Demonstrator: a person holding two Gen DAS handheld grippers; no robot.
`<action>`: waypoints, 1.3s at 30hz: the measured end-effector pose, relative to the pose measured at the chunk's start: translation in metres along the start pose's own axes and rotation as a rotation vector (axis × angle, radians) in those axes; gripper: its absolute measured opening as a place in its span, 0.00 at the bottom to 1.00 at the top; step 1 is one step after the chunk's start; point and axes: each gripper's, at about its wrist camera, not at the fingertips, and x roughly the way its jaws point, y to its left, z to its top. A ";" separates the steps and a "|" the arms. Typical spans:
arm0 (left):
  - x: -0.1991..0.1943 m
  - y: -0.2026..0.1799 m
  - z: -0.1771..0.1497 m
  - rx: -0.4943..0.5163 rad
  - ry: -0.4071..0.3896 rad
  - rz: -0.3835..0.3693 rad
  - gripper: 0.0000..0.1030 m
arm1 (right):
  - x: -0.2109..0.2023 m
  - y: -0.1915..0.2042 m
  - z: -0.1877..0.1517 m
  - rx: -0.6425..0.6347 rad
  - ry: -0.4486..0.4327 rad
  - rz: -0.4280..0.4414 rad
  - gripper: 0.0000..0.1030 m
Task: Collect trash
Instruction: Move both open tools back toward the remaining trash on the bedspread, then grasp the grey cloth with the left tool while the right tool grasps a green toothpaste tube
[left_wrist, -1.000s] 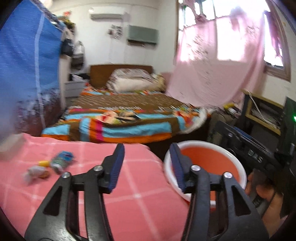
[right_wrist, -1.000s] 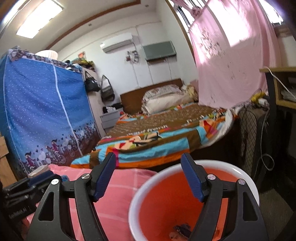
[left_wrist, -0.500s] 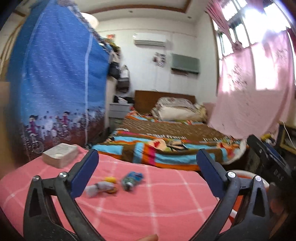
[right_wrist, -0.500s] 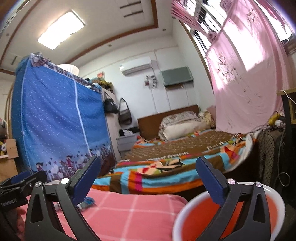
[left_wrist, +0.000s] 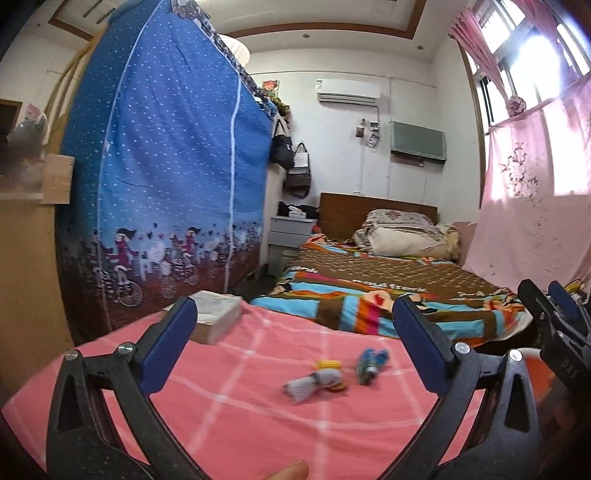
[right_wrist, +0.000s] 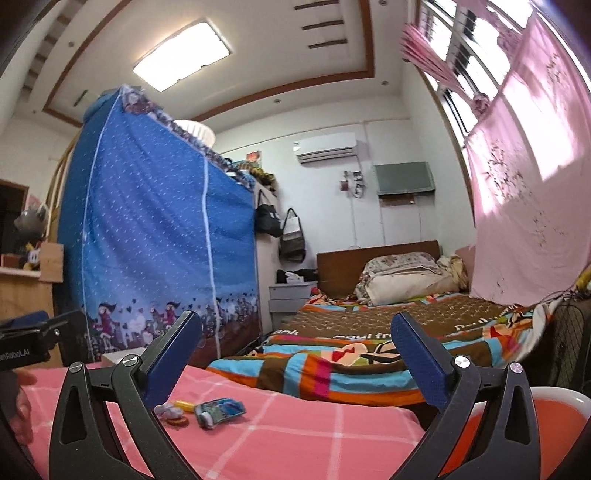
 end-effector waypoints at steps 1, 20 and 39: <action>0.002 0.002 0.000 0.003 0.004 0.004 1.00 | 0.004 0.004 -0.002 -0.004 0.009 0.009 1.00; 0.100 0.025 -0.035 -0.094 0.489 -0.185 0.78 | 0.071 0.035 -0.037 -0.077 0.344 0.065 1.00; 0.118 0.026 -0.055 -0.131 0.649 -0.221 0.04 | 0.128 0.050 -0.074 -0.019 0.716 0.194 1.00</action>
